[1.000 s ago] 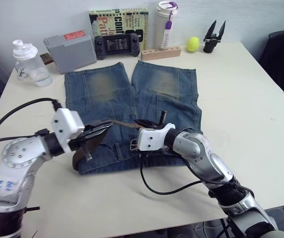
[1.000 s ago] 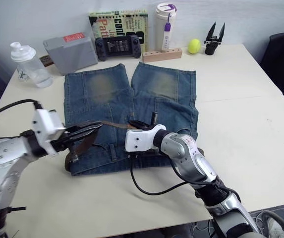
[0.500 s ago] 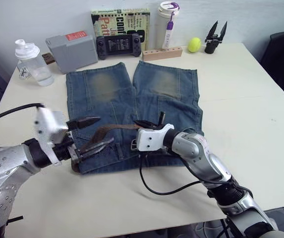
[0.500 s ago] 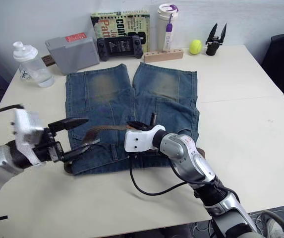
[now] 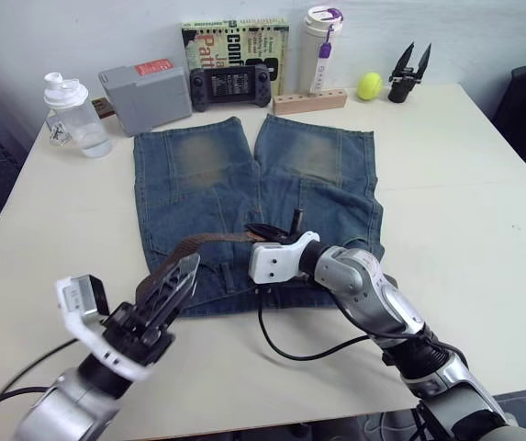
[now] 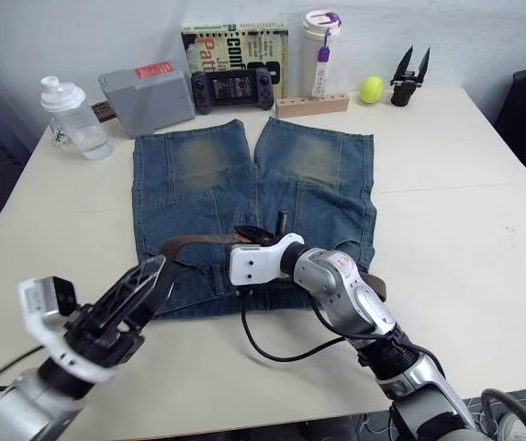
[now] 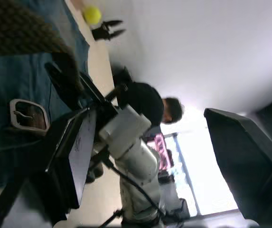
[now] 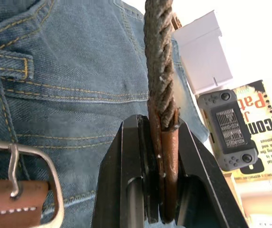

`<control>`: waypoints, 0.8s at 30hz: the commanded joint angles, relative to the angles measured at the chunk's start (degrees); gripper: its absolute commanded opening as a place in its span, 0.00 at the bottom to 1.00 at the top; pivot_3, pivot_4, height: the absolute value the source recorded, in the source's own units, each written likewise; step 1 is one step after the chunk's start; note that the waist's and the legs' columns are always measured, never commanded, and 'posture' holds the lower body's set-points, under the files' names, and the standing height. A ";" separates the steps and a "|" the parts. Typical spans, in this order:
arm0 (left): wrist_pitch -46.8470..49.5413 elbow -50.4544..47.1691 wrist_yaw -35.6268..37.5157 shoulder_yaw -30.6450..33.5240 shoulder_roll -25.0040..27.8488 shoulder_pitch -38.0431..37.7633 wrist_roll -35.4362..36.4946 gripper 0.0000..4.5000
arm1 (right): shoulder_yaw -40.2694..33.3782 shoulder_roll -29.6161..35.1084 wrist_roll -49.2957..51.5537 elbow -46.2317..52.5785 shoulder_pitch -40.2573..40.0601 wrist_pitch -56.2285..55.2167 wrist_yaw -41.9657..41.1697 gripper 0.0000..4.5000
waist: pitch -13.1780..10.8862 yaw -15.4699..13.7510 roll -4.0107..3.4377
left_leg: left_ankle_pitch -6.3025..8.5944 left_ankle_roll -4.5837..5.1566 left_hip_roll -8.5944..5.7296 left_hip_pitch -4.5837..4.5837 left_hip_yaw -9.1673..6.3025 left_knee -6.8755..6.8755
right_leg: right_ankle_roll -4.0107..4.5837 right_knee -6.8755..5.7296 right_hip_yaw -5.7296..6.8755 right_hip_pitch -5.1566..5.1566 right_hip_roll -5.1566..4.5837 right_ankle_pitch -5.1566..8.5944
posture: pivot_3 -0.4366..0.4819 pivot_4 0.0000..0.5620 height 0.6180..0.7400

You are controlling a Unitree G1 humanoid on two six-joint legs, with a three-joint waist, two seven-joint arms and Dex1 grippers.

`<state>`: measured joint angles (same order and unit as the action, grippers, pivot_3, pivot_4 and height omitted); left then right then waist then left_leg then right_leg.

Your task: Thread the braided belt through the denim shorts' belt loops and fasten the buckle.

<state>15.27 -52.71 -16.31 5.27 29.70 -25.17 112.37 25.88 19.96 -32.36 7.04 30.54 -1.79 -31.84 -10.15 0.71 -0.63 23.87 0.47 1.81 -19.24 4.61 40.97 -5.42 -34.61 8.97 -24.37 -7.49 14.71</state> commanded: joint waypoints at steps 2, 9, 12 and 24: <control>-8.72 -0.58 -16.92 -4.58 -8.88 9.40 0.63 0.89 | -0.02 0.82 -1.74 1.59 1.19 -2.94 1.27 0.00 | 0.00 -0.19 -0.01 | 0.00 0.01 -0.01 0.00 0.00 0.00 | -0.02 0.01 0.00 0.00 -0.01 -0.01 | 0.48 0.27 0.88; -9.73 0.30 -26.29 -5.63 -14.58 15.17 0.63 0.89 | -0.31 1.76 -3.95 1.81 0.57 -4.72 2.62 0.00 | 0.02 -0.42 0.03 | -0.01 0.02 0.02 0.00 -0.01 0.03 | -0.03 0.04 0.04 0.04 0.02 -0.02 | 0.48 0.27 0.88; -8.63 1.61 -27.73 -5.42 -15.37 15.48 0.63 0.89 | -0.38 1.60 -3.72 2.00 0.63 -4.88 2.60 0.00 | 0.02 -0.44 0.03 | -0.01 0.01 0.06 0.00 -0.02 0.02 | -0.04 0.06 0.06 0.04 0.06 -0.02 | 0.48 0.27 0.88; -5.40 5.11 -28.79 -2.02 -20.46 19.49 0.63 0.19 | -0.31 1.25 -3.21 2.77 0.26 -5.96 2.28 0.00 | 0.02 -0.58 0.03 | -0.01 0.02 0.05 0.01 -0.13 0.04 | -0.04 0.18 0.16 0.18 0.07 -0.02 | 0.48 0.27 0.88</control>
<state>8.89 -46.43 -45.32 1.90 9.66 -6.04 112.67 26.04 21.55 -35.99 7.00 30.80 -6.65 -30.08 -10.13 0.13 -0.60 23.85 0.49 1.86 -19.24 4.47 41.01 -5.46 -34.42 9.13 -24.19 -7.42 14.69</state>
